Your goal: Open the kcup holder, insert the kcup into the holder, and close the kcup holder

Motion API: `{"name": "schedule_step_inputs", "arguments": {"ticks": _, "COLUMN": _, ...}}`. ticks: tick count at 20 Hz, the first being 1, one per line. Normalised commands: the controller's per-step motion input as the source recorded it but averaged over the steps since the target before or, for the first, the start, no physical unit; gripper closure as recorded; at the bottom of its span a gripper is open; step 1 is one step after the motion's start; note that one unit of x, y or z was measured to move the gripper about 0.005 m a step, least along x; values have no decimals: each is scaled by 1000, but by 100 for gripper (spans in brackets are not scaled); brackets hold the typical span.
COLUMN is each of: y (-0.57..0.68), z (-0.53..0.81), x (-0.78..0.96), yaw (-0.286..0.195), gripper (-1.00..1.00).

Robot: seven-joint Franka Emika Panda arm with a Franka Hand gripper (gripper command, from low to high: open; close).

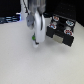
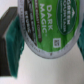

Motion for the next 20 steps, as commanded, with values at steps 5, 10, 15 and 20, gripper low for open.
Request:
{"name": "schedule_step_inputs", "arguments": {"ticks": 5, "y": 517, "z": 770, "x": 78, "yaw": 24, "gripper": 100}}
{"name": "schedule_step_inputs", "arguments": {"ticks": 10, "y": 630, "z": 561, "x": 34, "yaw": 24, "gripper": 100}}
{"name": "schedule_step_inputs", "arguments": {"ticks": 15, "y": 648, "z": 441, "x": 118, "yaw": 6, "gripper": 100}}
{"name": "schedule_step_inputs", "arguments": {"ticks": 20, "y": 656, "z": 377, "x": 126, "yaw": 6, "gripper": 100}}
